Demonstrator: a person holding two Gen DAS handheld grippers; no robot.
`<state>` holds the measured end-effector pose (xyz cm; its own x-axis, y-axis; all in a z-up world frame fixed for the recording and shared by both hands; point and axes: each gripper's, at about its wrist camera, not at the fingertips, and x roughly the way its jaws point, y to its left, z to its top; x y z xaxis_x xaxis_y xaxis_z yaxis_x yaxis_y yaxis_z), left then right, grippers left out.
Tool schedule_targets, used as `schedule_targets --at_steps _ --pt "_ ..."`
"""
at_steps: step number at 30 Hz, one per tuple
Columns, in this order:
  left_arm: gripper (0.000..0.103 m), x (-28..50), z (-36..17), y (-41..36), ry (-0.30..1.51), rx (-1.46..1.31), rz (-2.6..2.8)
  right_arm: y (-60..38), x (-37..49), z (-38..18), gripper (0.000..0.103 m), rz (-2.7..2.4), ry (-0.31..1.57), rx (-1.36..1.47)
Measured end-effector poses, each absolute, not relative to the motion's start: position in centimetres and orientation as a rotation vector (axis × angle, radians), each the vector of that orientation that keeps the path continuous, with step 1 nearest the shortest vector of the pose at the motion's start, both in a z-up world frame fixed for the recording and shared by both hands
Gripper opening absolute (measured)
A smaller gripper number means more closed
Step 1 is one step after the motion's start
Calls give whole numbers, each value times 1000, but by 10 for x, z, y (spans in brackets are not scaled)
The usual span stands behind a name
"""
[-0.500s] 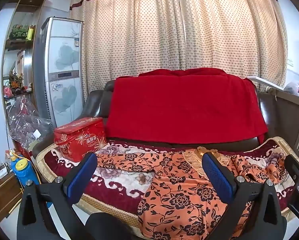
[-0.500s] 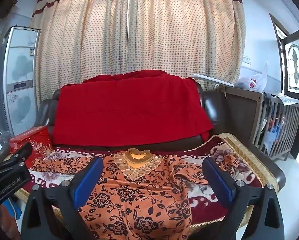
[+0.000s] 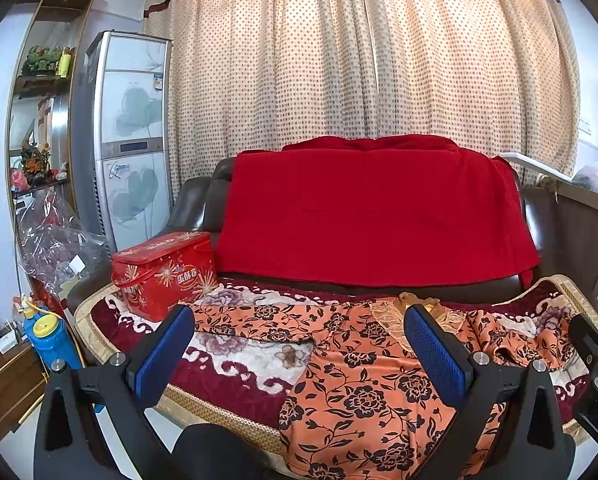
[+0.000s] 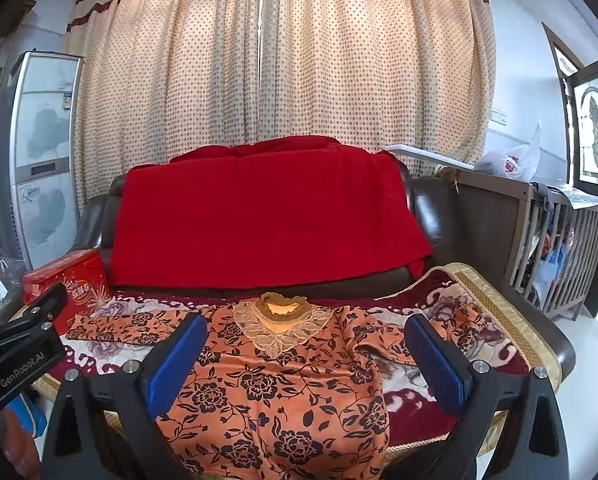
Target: Fold small clothes
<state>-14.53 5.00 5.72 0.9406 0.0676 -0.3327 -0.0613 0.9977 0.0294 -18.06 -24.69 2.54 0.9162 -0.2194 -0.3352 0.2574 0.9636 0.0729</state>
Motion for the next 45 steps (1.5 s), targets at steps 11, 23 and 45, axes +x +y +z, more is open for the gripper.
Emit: schedule_targets --at_steps 11,23,45 --pt "103 -145 51 48 347 34 62 -251 -178 23 101 -238 327 113" --pt "103 -145 46 47 358 41 60 -251 -169 16 101 -229 386 111" --pt "103 -96 21 23 431 82 30 -270 -138 -8 101 -261 401 93"
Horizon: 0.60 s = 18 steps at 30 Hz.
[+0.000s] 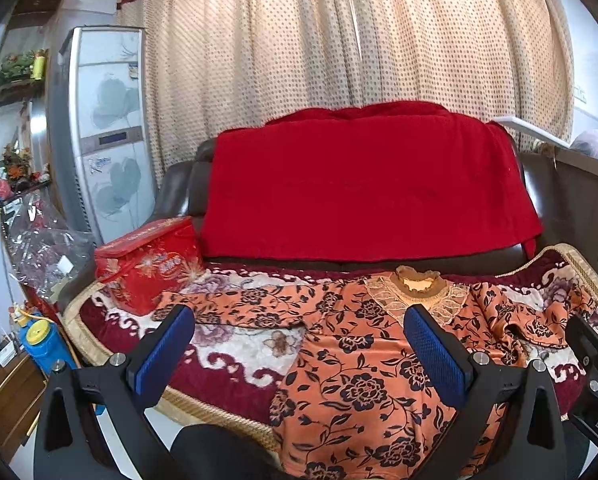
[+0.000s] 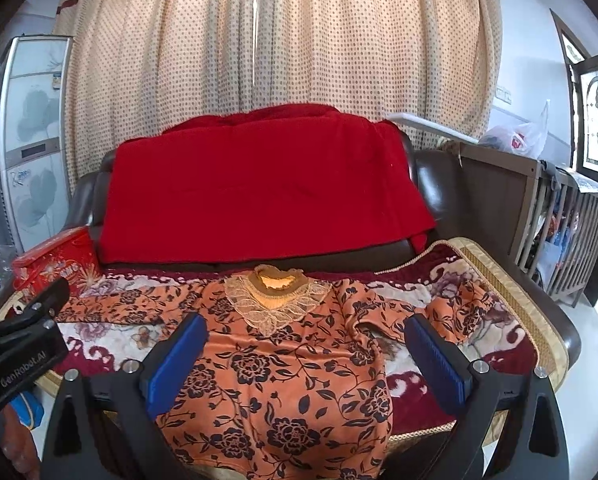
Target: Fold small clothes
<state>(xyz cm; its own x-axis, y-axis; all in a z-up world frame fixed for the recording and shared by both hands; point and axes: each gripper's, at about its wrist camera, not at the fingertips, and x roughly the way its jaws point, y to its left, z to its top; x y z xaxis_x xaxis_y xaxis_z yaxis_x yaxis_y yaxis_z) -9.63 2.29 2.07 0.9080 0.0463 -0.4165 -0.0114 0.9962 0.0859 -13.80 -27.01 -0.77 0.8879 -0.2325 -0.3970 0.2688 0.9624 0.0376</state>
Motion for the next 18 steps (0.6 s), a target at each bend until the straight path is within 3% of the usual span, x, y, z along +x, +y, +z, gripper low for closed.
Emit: schedule_targets --at_steps 5,11,15,18 --pt "103 -16 -15 7 566 74 -42 -318 -95 -41 101 -205 469 181" --pt "103 109 -101 -28 799 134 -34 -476 -43 -151 100 -299 591 605" --pt "103 146 -126 -44 832 90 -59 -585 -53 -225 100 -434 561 960" --pt "103 154 -128 -57 787 47 -144 -631 -55 -244 100 -527 540 1073"
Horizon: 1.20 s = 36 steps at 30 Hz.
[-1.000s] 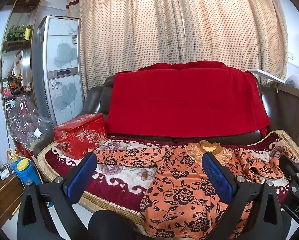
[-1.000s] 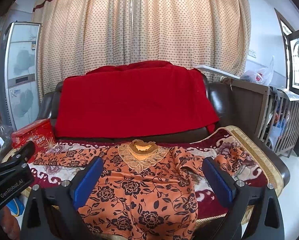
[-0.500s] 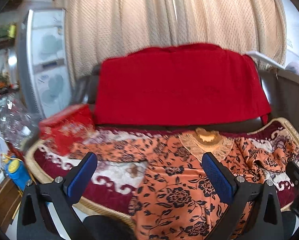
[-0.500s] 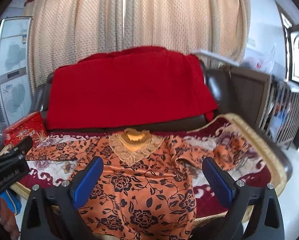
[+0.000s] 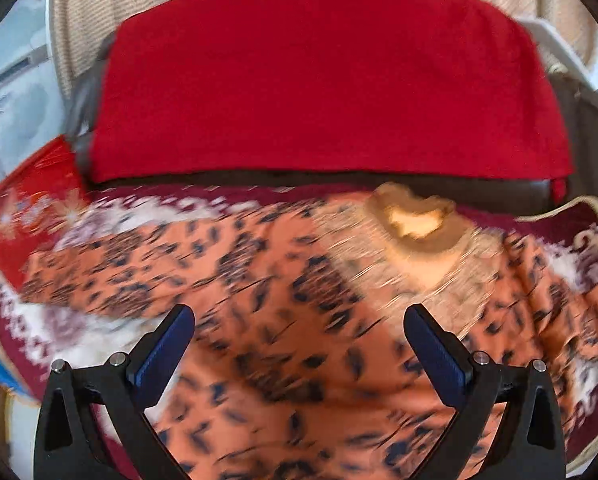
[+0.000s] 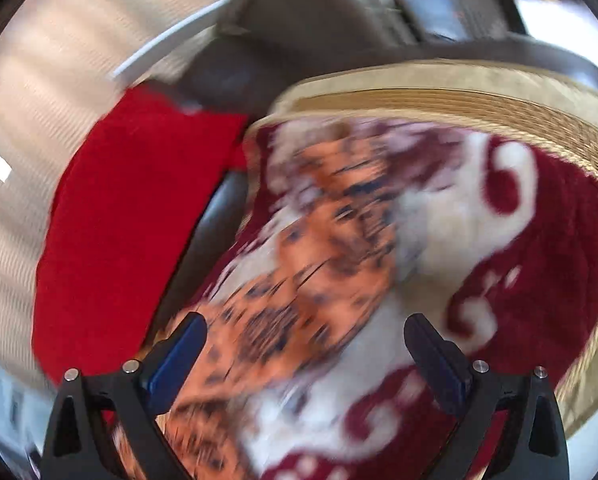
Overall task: Fold small clothes
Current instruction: 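Grasp the shirt sleeve with the right gripper and lift it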
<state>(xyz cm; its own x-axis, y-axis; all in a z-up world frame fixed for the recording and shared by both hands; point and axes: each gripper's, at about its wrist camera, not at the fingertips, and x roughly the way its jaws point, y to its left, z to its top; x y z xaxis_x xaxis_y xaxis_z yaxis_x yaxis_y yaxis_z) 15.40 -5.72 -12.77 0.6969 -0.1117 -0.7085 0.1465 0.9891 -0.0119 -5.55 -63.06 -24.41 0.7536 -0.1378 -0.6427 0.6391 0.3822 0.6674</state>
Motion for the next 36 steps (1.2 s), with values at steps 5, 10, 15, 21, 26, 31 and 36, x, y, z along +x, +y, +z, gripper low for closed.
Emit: schedule_targets --at_steps 5,10,15,21,26,31,36 --pt "103 154 -145 -82 737 107 -267 -684 -28 -261 85 -571 512 1168" --pt "103 161 -158 -95 749 179 -291 -699 -2 -270 79 -609 507 1169" --pt "103 170 -161 -89 733 185 -265 -698 28 -274 5 -629 545 1100" --pt "103 189 -158 -52 745 95 -165 -668 40 -241 6 -522 448 1016" --pt "103 204 -153 -18 725 92 -17 -596 76 -178 6 -251 336 949" --pt "103 211 -143 18 703 88 67 -495 154 -127 6 25 352 906" --pt "103 216 -132 58 694 28 112 -385 232 -113 6 227 446 881"
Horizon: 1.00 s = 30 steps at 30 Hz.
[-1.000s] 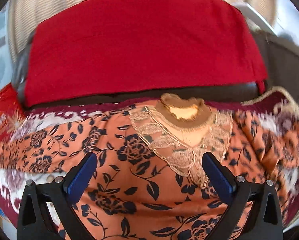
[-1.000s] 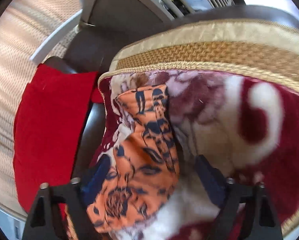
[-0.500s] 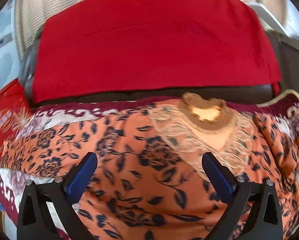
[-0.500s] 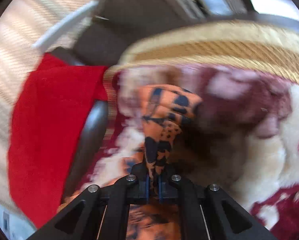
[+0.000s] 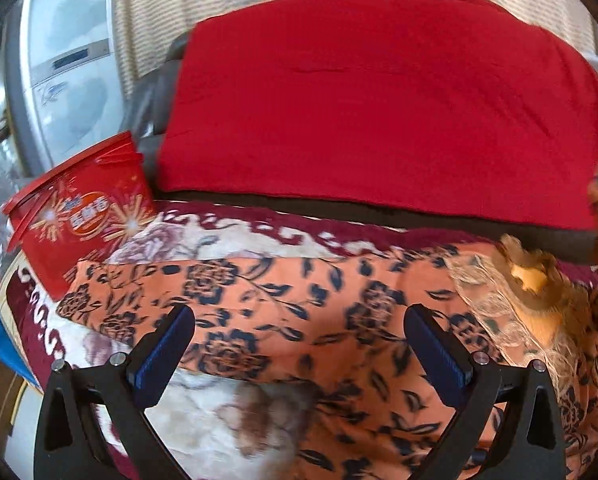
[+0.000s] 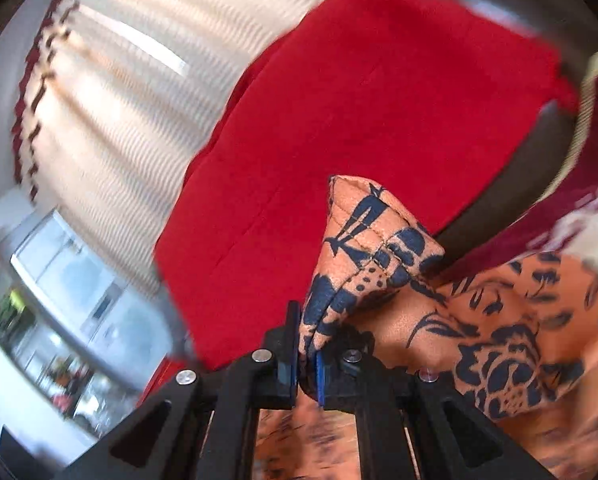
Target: Fold small clothes
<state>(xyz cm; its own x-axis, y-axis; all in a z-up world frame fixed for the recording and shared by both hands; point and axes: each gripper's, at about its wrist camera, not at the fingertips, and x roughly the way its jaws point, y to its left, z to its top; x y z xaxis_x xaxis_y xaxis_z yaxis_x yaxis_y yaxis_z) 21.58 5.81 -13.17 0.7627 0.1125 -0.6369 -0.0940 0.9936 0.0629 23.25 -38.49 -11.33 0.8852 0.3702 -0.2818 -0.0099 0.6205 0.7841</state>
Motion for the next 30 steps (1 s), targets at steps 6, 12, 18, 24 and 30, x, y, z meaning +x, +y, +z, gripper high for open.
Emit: schedule_targets --at_steps 6,12,18,24,30 --pt "103 220 -124 97 673 -19 182 -269 294 -152 10 412 634 903" --pt "103 224 -127 123 698 -60 221 -209 324 -188 11 504 906 809" --pt "103 227 -130 123 715 -41 228 -222 280 -162 94 569 826 702" --pt "103 239 -131 178 761 -115 342 -259 236 -157 92 512 780 641" --pt "103 234 -161 289 876 -404 556 -301 218 -190 89 332 849 519"
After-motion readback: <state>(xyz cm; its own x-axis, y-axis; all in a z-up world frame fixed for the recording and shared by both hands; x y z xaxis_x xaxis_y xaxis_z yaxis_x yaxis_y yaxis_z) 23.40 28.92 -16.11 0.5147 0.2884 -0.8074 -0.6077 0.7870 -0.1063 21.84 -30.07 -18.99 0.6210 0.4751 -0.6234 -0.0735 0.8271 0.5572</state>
